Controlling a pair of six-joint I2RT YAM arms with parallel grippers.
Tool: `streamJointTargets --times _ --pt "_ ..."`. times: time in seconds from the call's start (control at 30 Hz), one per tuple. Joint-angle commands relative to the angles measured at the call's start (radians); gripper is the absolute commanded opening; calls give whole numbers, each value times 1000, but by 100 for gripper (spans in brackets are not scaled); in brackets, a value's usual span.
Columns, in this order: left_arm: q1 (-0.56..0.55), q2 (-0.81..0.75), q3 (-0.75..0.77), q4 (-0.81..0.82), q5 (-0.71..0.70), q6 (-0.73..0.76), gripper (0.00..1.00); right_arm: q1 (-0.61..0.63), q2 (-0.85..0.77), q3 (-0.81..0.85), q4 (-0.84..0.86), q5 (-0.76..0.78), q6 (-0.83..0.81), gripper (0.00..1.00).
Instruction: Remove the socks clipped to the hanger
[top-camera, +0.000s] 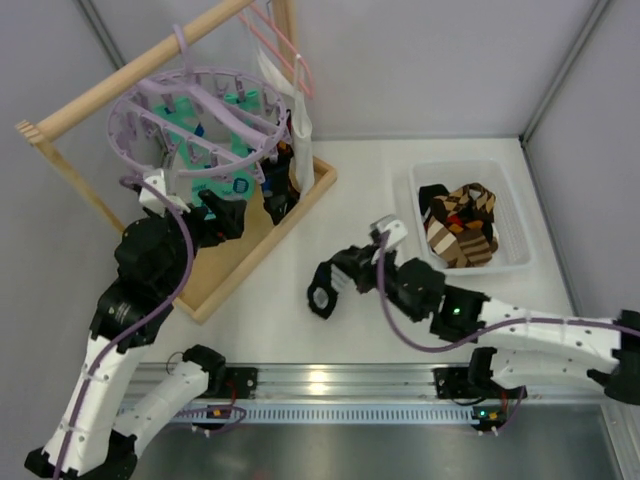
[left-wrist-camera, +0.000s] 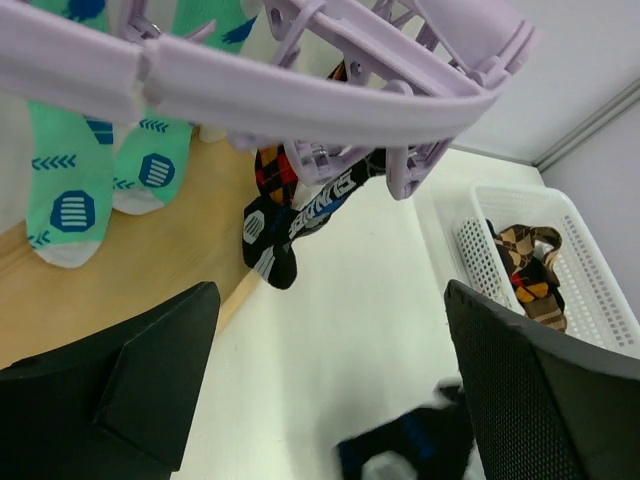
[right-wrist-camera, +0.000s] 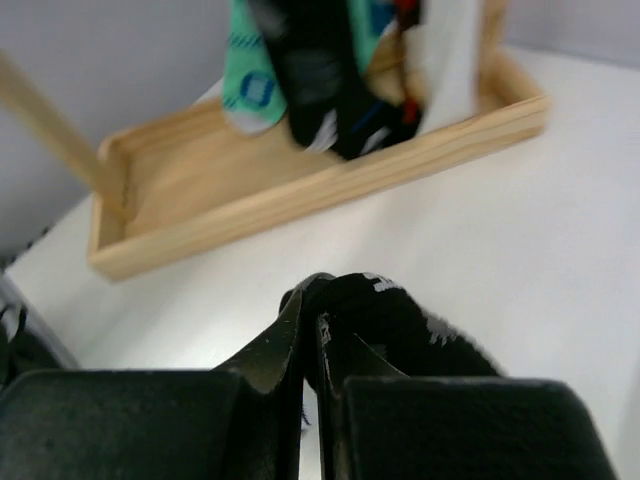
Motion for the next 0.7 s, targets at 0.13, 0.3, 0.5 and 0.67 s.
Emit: streamJointTargets --times 0.13,0.3,0.5,0.67 --pt "-2 -154 -41 -102 80 69 98 -369 -256 207 -512 45 -76 0" --pt "-2 -322 -137 -122 132 99 98 -796 -149 385 -620 -62 -162 0" --pt "0 -505 -248 -122 86 119 98 -1076 72 493 -528 -155 -198 0" --pt "-2 -568 -282 -122 55 103 98 -1095 294 524 -509 -213 -166 0"
